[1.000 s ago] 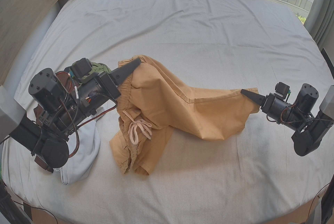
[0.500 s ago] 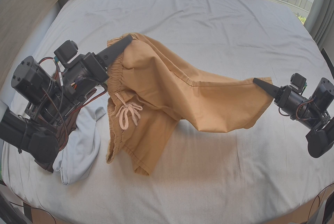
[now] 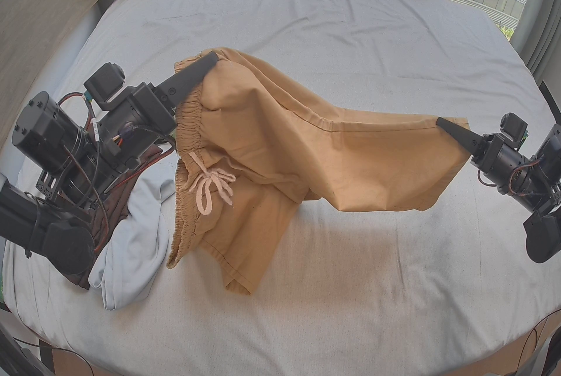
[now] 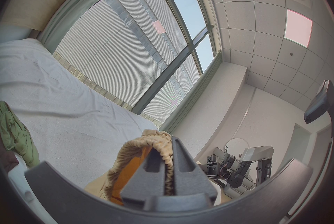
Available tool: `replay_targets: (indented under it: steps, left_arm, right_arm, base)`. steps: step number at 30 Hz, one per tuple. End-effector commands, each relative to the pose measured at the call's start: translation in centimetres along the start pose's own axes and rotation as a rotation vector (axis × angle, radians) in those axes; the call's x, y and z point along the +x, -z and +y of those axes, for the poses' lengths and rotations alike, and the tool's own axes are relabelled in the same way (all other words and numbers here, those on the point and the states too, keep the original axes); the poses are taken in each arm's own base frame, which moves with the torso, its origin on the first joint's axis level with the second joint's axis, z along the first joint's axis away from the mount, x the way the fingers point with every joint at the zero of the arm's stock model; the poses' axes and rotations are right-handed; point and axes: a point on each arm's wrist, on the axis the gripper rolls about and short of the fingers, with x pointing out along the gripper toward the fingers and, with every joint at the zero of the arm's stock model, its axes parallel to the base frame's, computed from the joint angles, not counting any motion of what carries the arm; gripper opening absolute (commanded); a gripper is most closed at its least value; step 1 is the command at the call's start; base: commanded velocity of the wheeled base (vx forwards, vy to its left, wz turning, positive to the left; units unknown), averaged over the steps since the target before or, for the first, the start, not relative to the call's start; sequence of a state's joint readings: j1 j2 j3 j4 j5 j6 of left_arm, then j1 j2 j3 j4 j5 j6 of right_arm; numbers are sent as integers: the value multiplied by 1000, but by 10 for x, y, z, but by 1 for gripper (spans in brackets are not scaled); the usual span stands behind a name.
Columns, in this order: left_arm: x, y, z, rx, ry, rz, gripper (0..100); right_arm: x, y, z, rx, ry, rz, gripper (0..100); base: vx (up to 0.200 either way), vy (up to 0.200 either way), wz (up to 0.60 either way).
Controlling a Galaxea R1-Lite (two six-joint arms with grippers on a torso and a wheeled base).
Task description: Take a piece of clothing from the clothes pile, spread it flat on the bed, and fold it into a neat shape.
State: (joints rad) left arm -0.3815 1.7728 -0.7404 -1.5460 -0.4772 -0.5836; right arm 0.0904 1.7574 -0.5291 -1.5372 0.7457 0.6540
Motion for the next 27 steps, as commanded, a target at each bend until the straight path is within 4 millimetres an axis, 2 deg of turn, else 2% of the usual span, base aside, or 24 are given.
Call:
replay_targets:
  steps: [1, 8, 15, 27]
  left_arm:
    - [-2, -3, -2, 6, 2, -5, 0]
    - [-3, -10, -9, 15, 17, -24, 0]
    - [-5, -22, -23, 22, 51, -52, 0]
    - [-5, -20, -20, 10, 44, -49, 0]
  right_arm:
    - [-1, -6, 6, -18, -13, -18, 0]
    - [-2, -15, 14, -41, -30, -39, 0]
    - [-10, -35, 28, -38, -54, -94, 0]
    - [-23, -65, 53, -87, -69, -158, 0]
  base:
    - [0, 0, 0]
    - [0, 0, 0]
    - [0, 0, 0]
    - [0, 0, 0]
